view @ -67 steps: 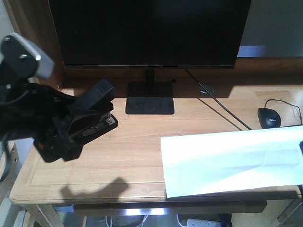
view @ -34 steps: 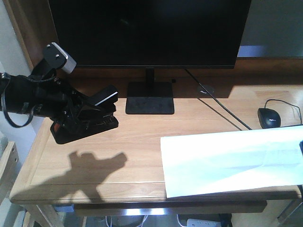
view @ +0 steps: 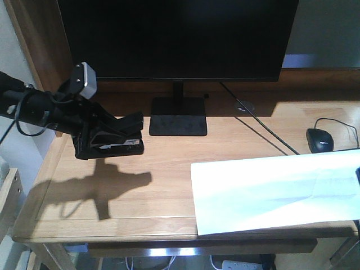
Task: Grab stapler and paper to desk for stapling
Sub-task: 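Lower the stapler onto the desk with the left gripper, then open the left gripper to release the black stapler on the desk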
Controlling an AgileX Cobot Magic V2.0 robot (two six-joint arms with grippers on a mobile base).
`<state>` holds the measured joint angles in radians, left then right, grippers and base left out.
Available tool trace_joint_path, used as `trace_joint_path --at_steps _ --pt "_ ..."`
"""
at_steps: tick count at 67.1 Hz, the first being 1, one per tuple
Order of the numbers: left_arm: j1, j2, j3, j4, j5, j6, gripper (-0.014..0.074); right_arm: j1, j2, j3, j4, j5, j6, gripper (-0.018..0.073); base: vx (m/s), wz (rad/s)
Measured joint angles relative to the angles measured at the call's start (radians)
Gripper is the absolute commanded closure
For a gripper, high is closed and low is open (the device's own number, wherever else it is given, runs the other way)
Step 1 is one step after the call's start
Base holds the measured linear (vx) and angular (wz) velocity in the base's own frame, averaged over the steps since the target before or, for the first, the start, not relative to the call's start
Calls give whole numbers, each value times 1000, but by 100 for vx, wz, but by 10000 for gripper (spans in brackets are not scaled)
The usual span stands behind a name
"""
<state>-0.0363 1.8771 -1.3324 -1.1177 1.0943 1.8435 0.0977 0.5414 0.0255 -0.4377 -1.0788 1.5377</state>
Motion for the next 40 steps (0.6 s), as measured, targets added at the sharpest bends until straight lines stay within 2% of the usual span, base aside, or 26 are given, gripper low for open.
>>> trace_joint_path --at_steps 13,27,40 --pt "0 125 -99 -18 79 67 603 0 0 0 0 0 0 564 0 0" --pt "0 244 -179 -25 80 80 603 0 0 0 0 0 0 564 0 0" --pt "0 319 -225 -46 79 125 599 0 0 0 0 0 0 564 0 0"
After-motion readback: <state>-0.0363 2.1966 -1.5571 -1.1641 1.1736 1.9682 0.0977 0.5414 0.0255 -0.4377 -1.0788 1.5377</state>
